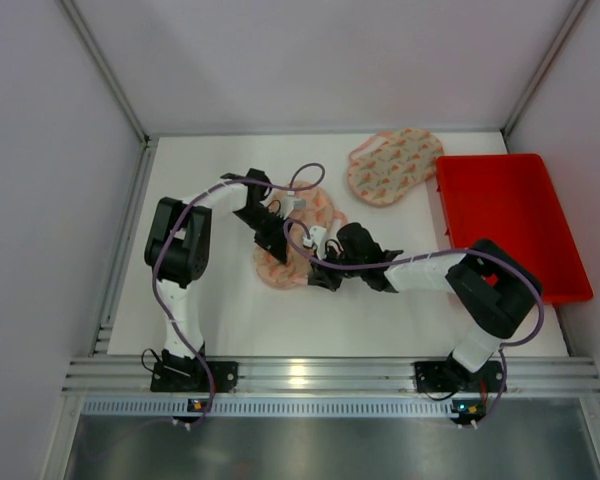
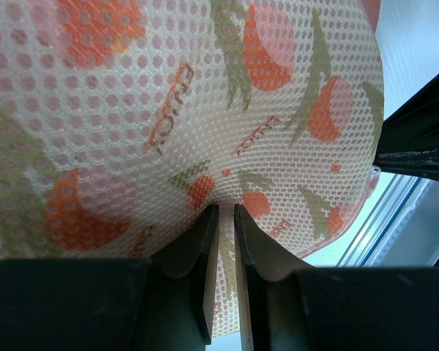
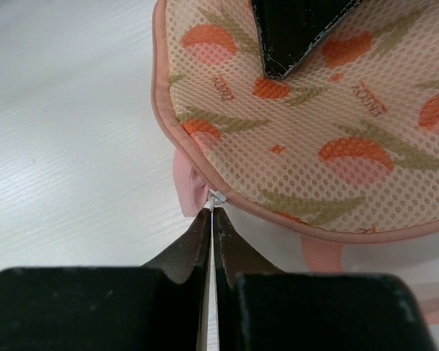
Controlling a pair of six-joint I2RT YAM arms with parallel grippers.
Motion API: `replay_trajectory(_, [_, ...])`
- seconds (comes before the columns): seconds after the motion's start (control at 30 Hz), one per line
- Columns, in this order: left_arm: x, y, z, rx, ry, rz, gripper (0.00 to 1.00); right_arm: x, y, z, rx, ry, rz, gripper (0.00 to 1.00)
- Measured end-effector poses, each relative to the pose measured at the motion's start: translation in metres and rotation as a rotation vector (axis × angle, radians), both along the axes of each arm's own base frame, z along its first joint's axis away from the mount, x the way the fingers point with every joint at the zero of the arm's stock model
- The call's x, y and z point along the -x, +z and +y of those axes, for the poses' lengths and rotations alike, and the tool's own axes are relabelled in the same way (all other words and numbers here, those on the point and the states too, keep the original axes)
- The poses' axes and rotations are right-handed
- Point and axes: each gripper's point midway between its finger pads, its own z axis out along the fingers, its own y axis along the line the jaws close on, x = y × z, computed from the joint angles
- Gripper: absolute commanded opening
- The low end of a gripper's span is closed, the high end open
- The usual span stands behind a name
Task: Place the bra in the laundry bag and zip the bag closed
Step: Zip the zipper on the laundry bag.
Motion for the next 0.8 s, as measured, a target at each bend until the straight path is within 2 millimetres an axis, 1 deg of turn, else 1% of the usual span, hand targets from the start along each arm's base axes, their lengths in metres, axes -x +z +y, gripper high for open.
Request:
replay_trajectory(0.07, [0.0,0.001,0.0,0.001,0.002,0.002,0.24,0.0,0.002,-0.001,-0.003,-0.001,-0.003,0.0])
replay_trajectory(0.1, [0.0,0.001,0.001,0.004,0.004,0.005,0.3,0.0,0.003,-0.001,-0.003,-0.002,-0.003,0.0])
replay_trajectory(0.17, [0.002,0.005,0.002,0.009,0.006,0.01,0.36,0.001,0.004,-0.003,0.0,-0.002,-0.001,0.0])
replay_trajectory(0.27, [0.002,0.019,0.006,0.011,0.009,-0.025,0.38,0.002,0.004,-0.004,0.003,-0.002,0.003,0.0])
replay_trajectory(0.33, [0.005,0.034,0.01,0.015,0.014,-0.066,0.38,0.003,0.002,-0.005,0.008,-0.002,0.008,0.0])
replay_trajectory(0.47, [0.021,0.064,0.017,0.028,0.03,-0.123,0.38,0.004,0.002,-0.006,0.011,-0.003,0.013,0.0])
replay_trajectory(0.57, [0.034,0.076,0.017,0.046,0.051,-0.116,0.38,0.004,0.002,-0.005,0.01,-0.007,0.021,0.0])
replay_trajectory(0.6, [0.038,0.076,0.015,0.057,0.061,-0.094,0.37,0.004,0.002,-0.005,0.009,-0.008,0.023,0.0])
replay_trajectory(0.67, [0.045,0.071,0.013,0.069,0.079,-0.036,0.35,0.005,0.002,-0.005,0.007,-0.009,0.029,0.0])
replay_trajectory(0.73, [0.052,0.059,0.01,0.068,0.096,0.046,0.34,0.006,0.002,-0.005,0.009,-0.008,0.034,0.0])
replay_trajectory(0.8, [0.058,0.04,0.01,0.047,0.118,0.138,0.33,0.007,0.0,-0.006,0.016,-0.007,0.041,0.0])
